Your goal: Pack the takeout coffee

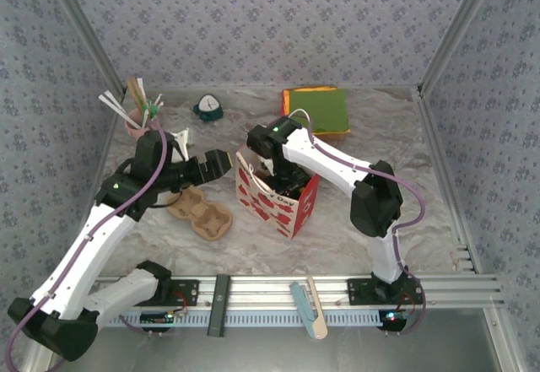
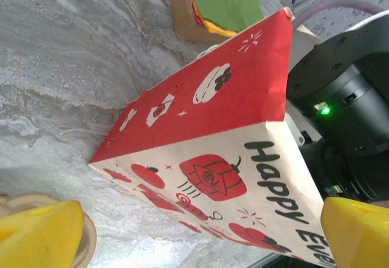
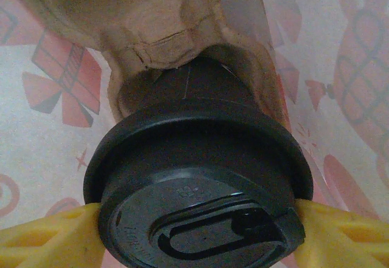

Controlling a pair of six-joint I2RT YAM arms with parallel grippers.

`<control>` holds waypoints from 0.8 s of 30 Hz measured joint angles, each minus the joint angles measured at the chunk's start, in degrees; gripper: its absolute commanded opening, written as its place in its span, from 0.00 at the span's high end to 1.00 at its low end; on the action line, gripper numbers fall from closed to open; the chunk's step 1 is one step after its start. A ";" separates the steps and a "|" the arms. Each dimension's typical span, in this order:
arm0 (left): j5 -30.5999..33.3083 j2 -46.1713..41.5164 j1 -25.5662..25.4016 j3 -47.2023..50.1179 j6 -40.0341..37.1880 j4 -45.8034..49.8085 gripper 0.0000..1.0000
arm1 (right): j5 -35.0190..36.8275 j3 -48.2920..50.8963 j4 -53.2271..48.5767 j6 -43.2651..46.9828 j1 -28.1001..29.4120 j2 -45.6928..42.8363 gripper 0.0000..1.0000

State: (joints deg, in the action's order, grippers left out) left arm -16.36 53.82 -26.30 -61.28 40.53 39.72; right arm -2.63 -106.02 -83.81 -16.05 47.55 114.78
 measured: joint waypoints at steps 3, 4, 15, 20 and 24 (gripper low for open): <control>-0.57 -0.46 -0.07 0.39 -0.02 0.90 0.00 | 0.00 0.00 0.37 0.00 0.00 0.11 0.23; -0.68 -0.59 -0.07 0.55 -0.02 1.16 0.00 | 0.04 0.00 0.55 0.00 0.00 0.22 0.23; -1.03 -0.96 -0.11 1.14 -0.02 2.38 0.00 | 0.07 0.00 0.66 0.00 0.00 0.31 0.23; -1.03 -0.96 -0.24 1.14 -0.02 2.38 0.00 | 0.11 0.00 0.66 -0.02 0.11 0.31 0.23; -1.03 -0.96 -0.33 1.14 -0.02 2.40 0.00 | 0.28 0.00 0.70 -0.20 0.26 0.31 0.23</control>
State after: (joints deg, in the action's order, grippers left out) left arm -17.39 52.86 -26.63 -60.14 40.51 42.13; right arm -2.35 -106.02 -83.11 -16.25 47.81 115.09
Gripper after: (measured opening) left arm 0.997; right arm 0.770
